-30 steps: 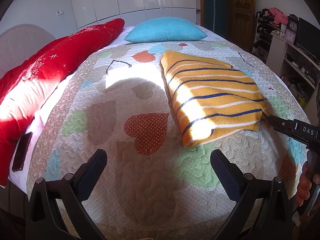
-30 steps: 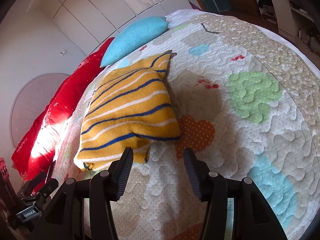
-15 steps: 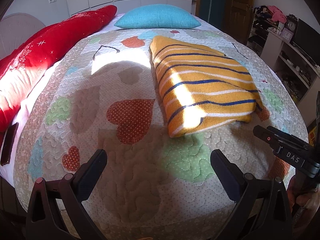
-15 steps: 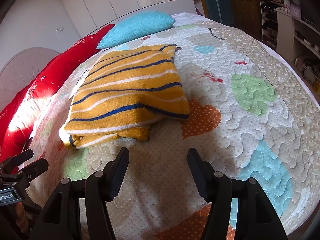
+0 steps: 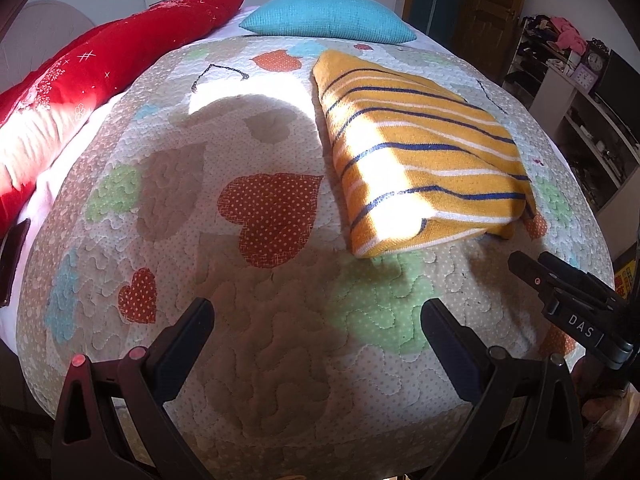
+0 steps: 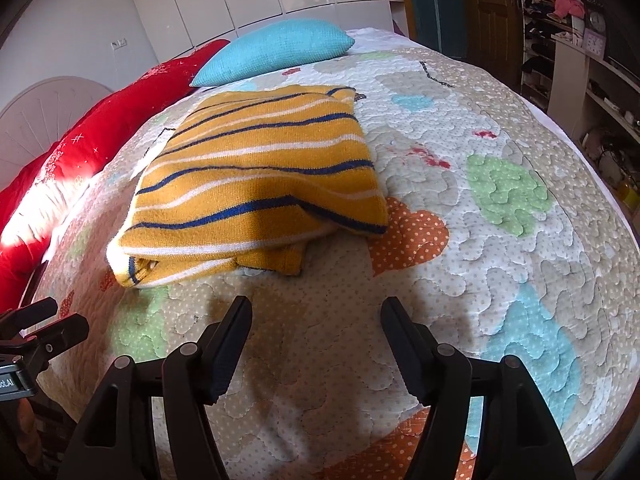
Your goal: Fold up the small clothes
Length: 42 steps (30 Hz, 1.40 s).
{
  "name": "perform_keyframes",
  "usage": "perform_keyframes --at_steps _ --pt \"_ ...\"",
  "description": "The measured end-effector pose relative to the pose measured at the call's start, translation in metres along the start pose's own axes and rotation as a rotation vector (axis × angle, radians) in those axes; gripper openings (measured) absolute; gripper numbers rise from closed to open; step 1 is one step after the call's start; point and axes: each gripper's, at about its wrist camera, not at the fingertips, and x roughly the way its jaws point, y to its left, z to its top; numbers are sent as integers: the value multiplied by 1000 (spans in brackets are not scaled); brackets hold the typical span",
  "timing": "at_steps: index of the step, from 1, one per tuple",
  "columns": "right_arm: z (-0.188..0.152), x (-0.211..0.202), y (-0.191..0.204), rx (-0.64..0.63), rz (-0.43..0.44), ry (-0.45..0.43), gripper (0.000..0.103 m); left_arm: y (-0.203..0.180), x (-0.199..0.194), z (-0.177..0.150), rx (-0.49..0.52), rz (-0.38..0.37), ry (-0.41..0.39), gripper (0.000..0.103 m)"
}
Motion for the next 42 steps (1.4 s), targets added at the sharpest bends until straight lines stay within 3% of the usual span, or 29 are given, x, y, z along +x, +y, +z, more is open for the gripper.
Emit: perform_keyframes --at_steps 42 --pt "-13 -24 8 -10 -13 -35 73 -21 -18 -14 46 -28 -7 103"
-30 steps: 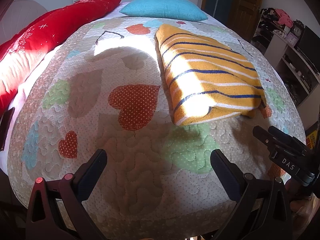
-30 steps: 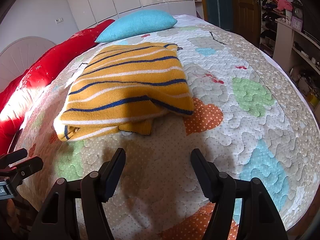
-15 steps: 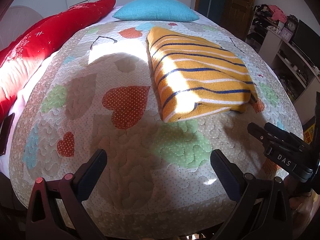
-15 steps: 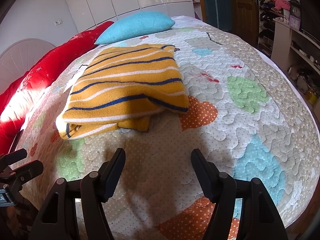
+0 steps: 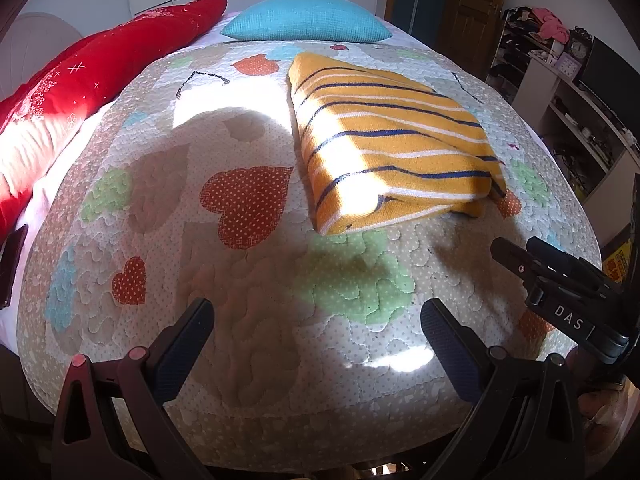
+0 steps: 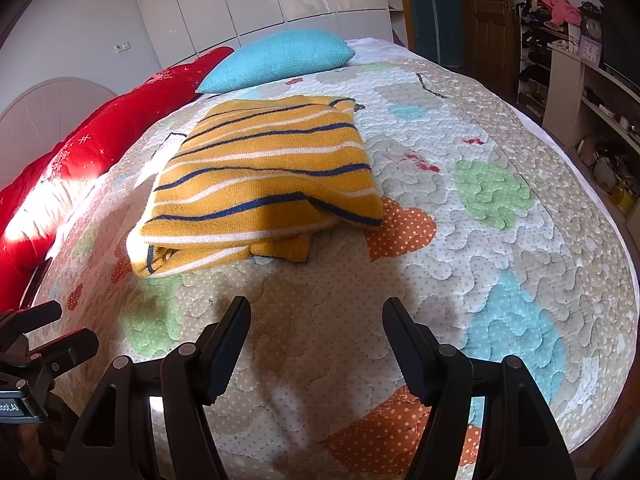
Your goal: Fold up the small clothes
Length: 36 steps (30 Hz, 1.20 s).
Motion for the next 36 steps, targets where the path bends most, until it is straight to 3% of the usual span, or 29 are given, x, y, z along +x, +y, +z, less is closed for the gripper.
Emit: perform_keyframes --at_steps 36 --pt "7 5 17 -87 -28 -1 76 7 20 0 -40 -36 60 103"
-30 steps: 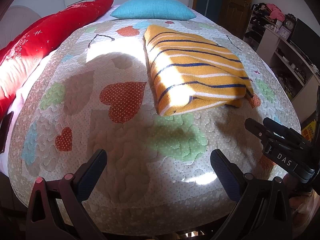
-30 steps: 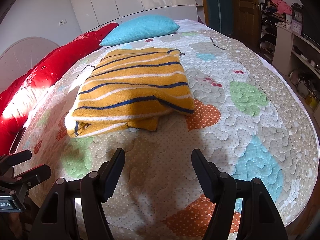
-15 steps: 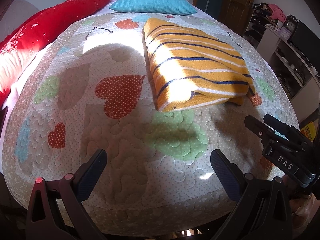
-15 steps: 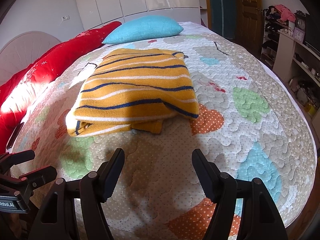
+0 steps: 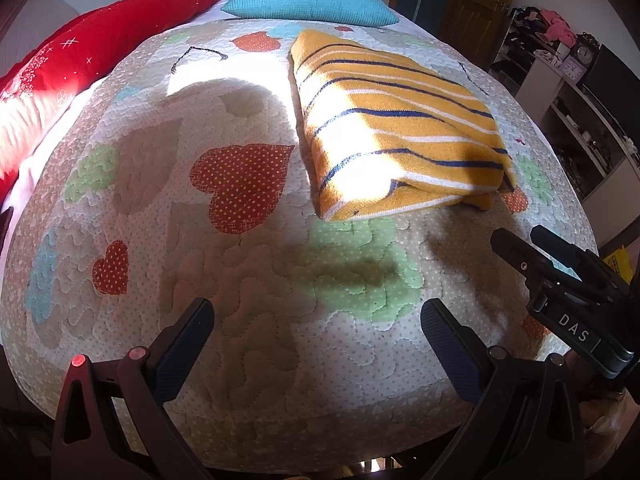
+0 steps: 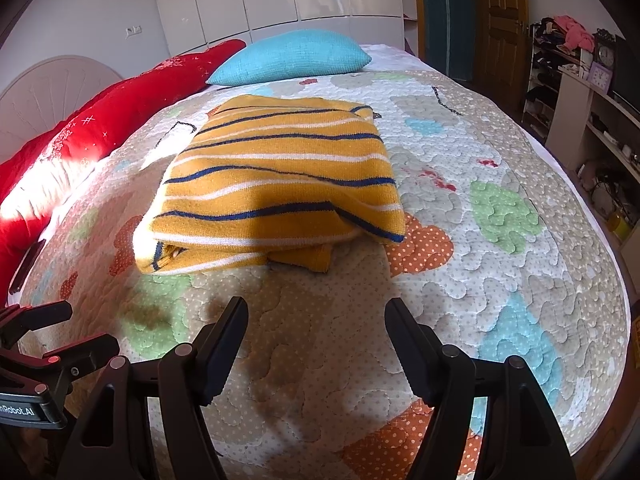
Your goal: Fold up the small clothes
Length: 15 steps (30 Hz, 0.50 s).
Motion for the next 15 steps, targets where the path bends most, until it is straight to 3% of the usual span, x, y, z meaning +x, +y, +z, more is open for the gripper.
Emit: perform_keyframes --at_steps 15 --pt "2 4 4 -20 -2 4 77 3 1 0 -6 -2 2 103"
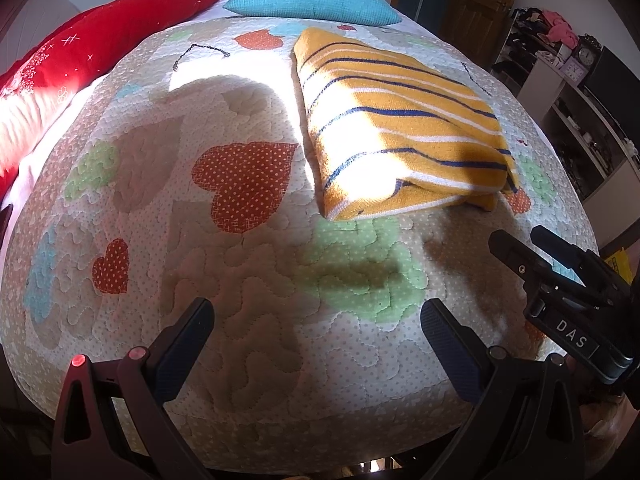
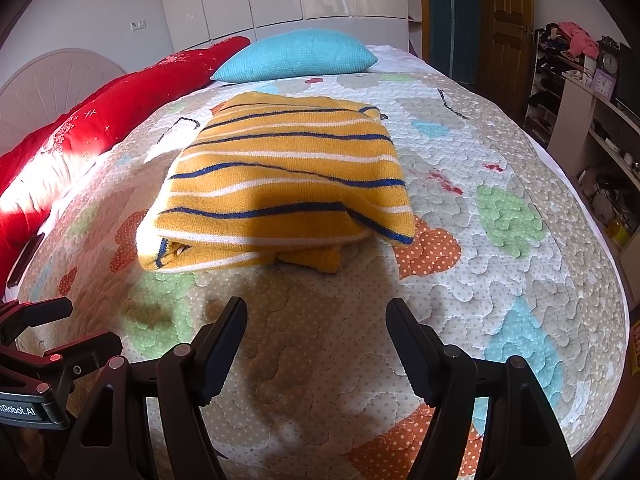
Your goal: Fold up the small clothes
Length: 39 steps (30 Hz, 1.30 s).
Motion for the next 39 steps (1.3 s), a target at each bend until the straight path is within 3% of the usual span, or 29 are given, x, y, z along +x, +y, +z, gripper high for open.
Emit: perform_keyframes --at_steps 39 --pt "-7 -30 5 5 8 -64 80 -9 -25 -13 25 15 -55 103"
